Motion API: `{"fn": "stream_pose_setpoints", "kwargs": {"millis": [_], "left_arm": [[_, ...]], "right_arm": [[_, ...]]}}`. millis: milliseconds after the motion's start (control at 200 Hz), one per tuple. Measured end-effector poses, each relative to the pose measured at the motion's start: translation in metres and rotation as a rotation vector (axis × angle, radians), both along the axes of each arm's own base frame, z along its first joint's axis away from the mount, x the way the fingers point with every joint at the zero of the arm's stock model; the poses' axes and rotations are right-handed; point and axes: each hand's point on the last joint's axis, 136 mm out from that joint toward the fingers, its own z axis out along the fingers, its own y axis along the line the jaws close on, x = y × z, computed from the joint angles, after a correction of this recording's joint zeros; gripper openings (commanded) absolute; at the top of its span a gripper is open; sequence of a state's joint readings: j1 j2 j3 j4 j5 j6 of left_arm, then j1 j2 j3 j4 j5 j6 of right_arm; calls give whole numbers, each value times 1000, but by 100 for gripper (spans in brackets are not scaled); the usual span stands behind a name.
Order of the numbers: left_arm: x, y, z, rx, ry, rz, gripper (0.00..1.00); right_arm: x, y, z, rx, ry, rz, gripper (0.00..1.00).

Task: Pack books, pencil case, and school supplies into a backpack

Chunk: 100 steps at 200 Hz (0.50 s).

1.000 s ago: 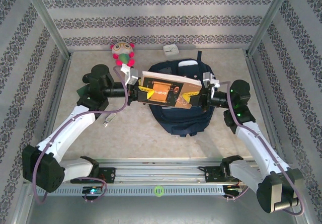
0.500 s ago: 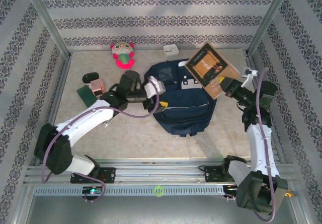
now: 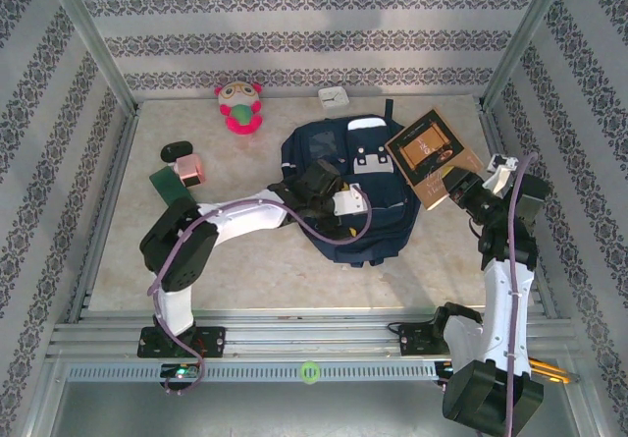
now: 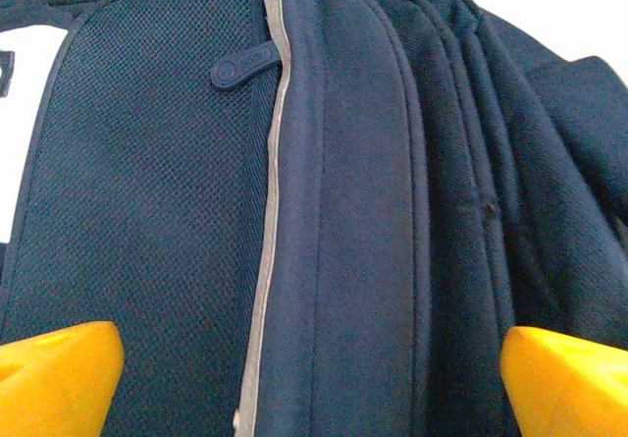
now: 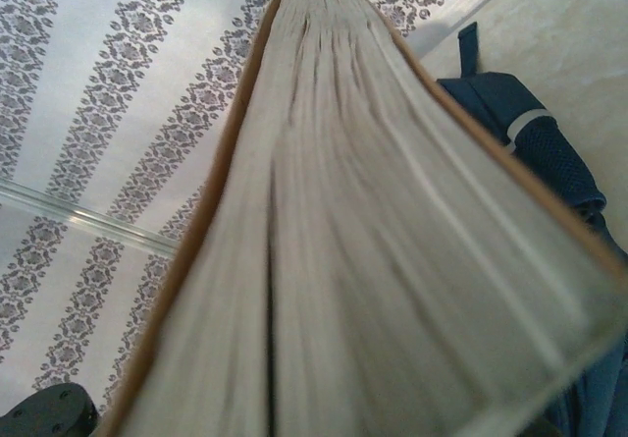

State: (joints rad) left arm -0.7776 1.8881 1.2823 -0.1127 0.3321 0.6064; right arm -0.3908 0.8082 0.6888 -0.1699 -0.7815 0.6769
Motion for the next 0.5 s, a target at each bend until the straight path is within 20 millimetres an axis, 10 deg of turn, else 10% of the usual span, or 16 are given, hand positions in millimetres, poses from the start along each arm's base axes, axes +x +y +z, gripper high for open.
{"fn": "stream_pose_setpoints", "kwargs": {"millis": [425,500], "left_arm": [[16,-14,-25,37,-4,-3,100],[22,-14,-30,53,-27,31,80]], "right_arm": [[-3,1,-10,10,35,2,0],[-4,1,-11,10,35,2,0]]}}
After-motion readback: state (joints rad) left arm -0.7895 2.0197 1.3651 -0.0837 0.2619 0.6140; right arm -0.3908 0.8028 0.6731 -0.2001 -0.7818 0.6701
